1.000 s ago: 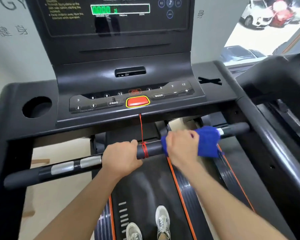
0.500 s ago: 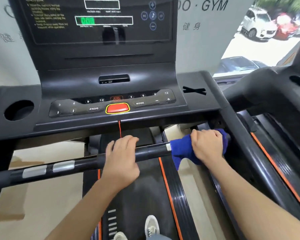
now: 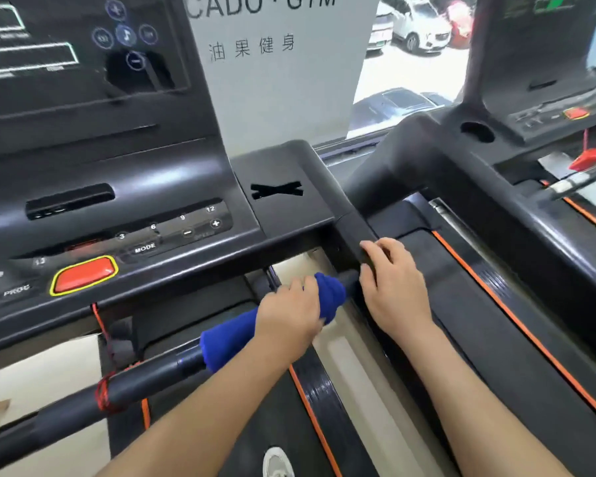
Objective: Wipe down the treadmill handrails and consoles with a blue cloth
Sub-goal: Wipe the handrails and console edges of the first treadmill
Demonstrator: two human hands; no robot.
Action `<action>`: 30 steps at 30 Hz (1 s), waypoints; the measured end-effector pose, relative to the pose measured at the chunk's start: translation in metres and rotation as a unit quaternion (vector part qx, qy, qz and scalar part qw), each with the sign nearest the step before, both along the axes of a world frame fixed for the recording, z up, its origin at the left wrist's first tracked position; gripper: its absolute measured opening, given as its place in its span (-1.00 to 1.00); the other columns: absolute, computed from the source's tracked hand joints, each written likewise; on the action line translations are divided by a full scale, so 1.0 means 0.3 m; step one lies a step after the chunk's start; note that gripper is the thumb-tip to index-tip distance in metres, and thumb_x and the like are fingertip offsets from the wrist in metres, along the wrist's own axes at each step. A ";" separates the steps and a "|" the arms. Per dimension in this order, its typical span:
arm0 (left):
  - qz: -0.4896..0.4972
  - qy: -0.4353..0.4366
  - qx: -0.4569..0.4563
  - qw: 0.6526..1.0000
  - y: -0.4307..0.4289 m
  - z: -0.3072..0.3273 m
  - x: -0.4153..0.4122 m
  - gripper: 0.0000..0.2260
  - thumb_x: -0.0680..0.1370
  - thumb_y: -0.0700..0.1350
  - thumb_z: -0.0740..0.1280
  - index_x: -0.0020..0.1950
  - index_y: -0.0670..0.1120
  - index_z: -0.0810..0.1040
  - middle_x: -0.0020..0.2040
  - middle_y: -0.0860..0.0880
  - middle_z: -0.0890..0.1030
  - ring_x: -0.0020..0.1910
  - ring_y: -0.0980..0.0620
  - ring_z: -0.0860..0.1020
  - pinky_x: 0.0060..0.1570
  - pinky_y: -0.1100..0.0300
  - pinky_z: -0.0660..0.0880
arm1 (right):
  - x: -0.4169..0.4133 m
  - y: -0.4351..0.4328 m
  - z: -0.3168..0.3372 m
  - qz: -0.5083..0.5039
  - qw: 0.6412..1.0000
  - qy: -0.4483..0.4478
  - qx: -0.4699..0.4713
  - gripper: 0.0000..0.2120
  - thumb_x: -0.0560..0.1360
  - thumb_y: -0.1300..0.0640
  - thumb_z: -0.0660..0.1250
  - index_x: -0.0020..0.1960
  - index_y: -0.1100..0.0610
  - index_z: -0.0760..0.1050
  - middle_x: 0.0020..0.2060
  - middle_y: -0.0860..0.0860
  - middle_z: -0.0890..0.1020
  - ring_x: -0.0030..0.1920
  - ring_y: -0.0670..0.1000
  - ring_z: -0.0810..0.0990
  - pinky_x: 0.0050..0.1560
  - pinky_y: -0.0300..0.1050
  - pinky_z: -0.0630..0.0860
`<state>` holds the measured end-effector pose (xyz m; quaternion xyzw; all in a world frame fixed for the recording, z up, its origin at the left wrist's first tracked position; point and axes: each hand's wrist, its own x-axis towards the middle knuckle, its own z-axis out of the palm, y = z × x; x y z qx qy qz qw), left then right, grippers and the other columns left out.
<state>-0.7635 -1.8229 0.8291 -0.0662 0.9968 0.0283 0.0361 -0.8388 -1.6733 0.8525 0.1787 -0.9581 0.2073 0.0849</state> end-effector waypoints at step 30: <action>0.051 -0.010 0.007 0.999 -0.220 0.010 0.221 -0.68 0.45 0.09 0.31 0.11 -0.02 0.37 -0.07 0.01 0.57 -0.12 -0.11 0.60 -0.32 0.11 0.34 | 0.046 -0.134 -0.058 -0.005 0.997 0.050 0.065 -0.59 0.53 0.01 0.19 0.32 0.13 0.49 0.37 0.40 0.34 0.40 0.38 0.29 0.38 0.26 0.19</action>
